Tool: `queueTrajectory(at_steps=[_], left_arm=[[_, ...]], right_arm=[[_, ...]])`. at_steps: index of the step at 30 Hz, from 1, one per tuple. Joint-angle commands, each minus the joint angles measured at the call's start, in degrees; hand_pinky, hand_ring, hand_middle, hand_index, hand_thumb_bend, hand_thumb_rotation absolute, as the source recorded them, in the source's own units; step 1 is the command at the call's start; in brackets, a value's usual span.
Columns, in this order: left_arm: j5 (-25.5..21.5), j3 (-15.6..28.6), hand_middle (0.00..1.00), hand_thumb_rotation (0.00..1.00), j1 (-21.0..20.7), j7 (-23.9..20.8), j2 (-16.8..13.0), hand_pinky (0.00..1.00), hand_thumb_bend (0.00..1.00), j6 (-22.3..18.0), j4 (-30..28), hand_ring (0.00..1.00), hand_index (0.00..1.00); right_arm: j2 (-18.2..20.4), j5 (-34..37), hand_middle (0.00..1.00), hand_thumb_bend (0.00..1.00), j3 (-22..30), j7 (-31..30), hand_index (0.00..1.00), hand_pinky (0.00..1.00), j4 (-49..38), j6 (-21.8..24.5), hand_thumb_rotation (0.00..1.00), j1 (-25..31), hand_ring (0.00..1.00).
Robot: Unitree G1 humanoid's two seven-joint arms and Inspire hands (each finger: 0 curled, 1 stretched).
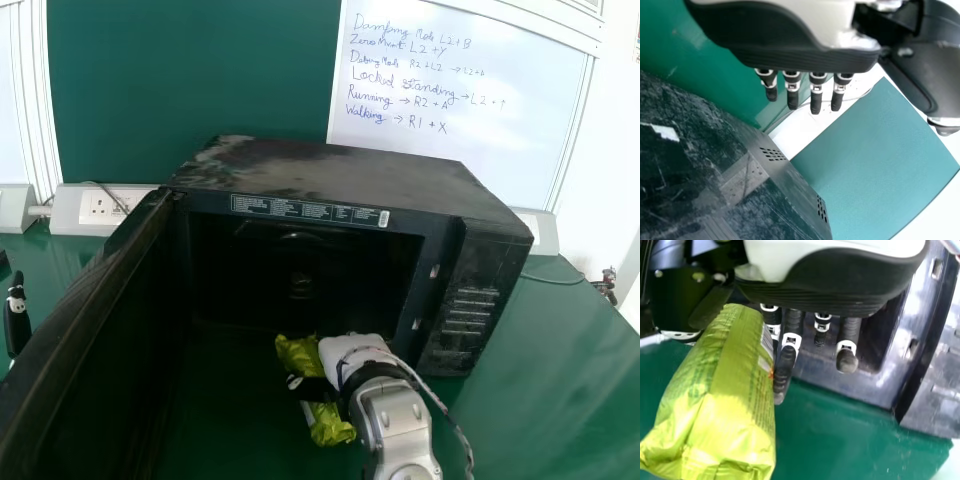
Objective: Put biscuit inside oven
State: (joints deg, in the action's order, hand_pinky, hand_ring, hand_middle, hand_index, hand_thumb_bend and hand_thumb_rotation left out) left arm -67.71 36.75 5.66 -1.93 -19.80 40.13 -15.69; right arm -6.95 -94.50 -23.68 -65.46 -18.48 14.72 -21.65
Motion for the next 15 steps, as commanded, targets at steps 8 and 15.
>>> queueTrajectory(at_steps=[8, 15], left_arm=[[-0.9, -0.2, 0.76, 0.01, -0.3, -0.2, 0.2, 0.66, 0.62, -0.1, -0.1, 0.73, 0.77], [-0.7, -0.4, 0.77, 0.0, 0.2, -0.6, 0.5, 0.66, 0.62, -0.4, -0.8, 0.73, 0.79]], right_arm=[[0.6, 0.2, 0.27, 0.62, 1.0, 2.7, 0.69, 0.07, 1.7, 0.7, 0.04, -2.7, 0.14], [1.3, 2.3, 0.24, 0.66, 2.0, 5.0, 0.7, 0.06, 4.9, 1.8, 0.0, -6.2, 0.13]])
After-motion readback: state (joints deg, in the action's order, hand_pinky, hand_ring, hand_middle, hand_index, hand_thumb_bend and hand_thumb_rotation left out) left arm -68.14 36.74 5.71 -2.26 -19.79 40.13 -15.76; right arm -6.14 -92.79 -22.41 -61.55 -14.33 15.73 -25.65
